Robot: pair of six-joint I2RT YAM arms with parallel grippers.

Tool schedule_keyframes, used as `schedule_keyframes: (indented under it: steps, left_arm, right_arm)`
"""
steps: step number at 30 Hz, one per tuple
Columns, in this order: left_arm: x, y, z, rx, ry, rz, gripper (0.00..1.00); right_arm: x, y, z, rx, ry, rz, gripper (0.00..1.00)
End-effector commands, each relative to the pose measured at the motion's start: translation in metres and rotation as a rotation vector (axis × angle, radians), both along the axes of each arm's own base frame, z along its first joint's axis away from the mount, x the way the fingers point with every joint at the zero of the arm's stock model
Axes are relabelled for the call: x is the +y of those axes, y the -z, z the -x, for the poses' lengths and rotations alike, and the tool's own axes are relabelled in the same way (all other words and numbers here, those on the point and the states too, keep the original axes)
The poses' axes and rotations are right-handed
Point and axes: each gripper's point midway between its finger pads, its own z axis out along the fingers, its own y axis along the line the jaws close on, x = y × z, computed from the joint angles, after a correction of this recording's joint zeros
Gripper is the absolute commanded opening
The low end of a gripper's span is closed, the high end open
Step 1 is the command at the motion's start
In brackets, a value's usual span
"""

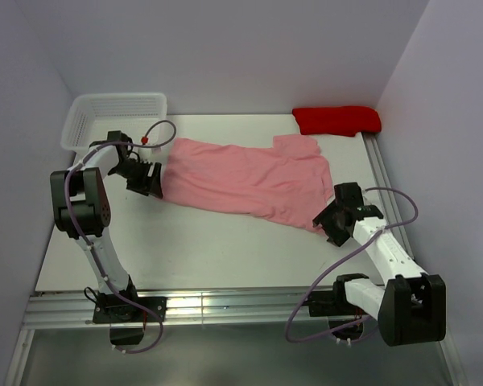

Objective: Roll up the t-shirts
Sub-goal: Fold the tshirt

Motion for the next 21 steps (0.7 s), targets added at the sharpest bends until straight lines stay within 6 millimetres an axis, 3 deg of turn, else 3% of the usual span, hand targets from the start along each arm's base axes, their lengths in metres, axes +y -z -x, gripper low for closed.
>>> schedule_keyframes:
  steps: [1,5,12,18,21]
  left_arm:
    - [-0.009,0.001,-0.004,0.002,-0.007,0.07,0.72]
    - [-0.011,0.008,-0.003,0.021,-0.019,0.079,0.71]
    - [-0.011,0.016,-0.008,0.043,-0.05,0.086,0.68]
    - [-0.011,0.024,-0.006,0.053,-0.056,0.055,0.55]
    - [-0.011,0.026,-0.005,0.051,-0.058,0.034,0.4]
  right_arm:
    - [0.006,0.01,0.003,0.001,0.053,-0.051,0.67]
    - [0.004,0.021,0.005,0.002,0.094,-0.064,0.67]
    - [-0.008,0.021,0.002,-0.028,0.178,-0.044,0.65]
    - [-0.02,0.022,0.0,-0.045,0.225,-0.019,0.6]
    - [-0.025,0.022,-0.001,-0.06,0.234,0.001,0.55]
